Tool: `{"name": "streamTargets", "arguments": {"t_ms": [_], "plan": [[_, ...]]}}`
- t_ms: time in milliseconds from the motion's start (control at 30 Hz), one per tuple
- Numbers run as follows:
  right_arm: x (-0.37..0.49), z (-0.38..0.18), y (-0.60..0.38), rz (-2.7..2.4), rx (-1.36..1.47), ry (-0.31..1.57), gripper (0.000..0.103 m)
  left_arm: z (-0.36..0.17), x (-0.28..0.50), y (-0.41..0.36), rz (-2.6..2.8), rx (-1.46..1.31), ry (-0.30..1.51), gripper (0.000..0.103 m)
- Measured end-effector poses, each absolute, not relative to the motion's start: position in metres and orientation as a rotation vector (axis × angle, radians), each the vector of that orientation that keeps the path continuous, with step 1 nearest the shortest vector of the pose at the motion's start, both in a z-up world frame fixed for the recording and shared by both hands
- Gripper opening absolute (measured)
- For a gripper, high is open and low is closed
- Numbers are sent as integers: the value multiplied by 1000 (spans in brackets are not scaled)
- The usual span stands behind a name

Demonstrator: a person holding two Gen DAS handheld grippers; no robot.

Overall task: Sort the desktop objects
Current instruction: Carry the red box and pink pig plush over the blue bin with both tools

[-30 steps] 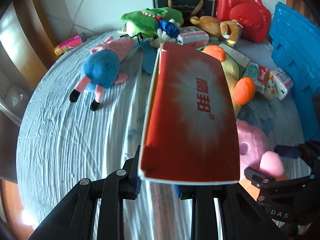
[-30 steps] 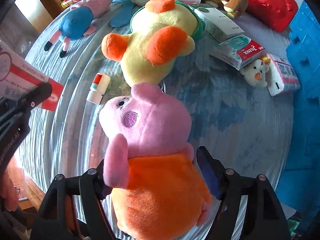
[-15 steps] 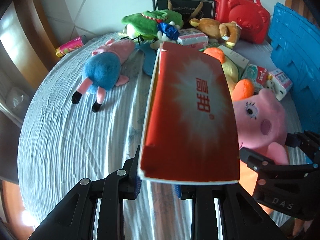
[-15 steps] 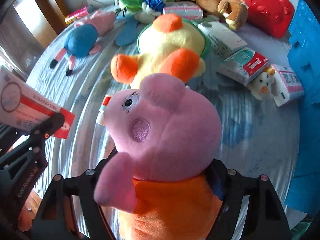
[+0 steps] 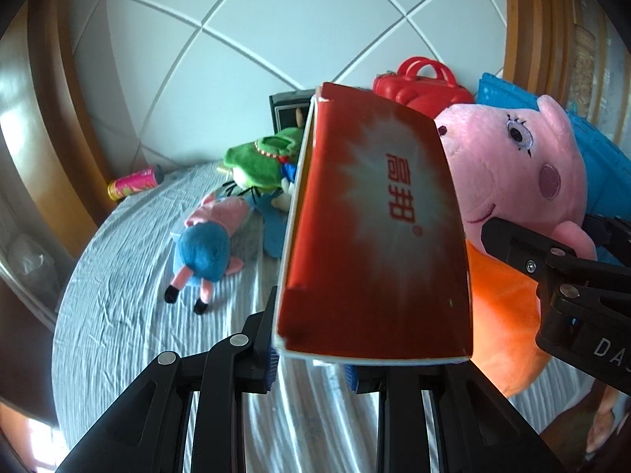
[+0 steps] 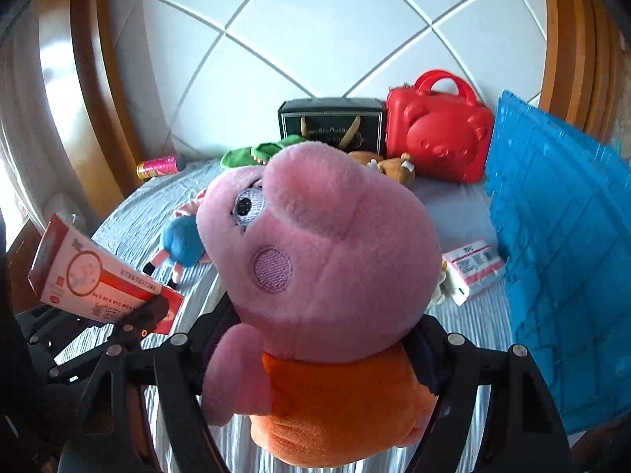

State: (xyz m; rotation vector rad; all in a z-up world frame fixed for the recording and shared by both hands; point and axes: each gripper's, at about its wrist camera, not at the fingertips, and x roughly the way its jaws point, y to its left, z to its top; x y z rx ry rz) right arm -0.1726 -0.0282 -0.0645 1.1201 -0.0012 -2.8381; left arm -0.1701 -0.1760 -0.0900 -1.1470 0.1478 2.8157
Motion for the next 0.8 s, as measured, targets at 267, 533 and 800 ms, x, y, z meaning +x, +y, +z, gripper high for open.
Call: {"name": "streamTargets", "arguments": {"t_ms": [267,533,800], "plan": [[-146,-11,-20,-2963,958,27,76,-47,-159,-161,2823,-986,133,25],[-125,49,32,-3101,758,18,76,-6,-157,-106,2819,-834,139,25],[-98,104,155,-3257,558,0,76,32,-153,24,2763,-691,135,25]]}}
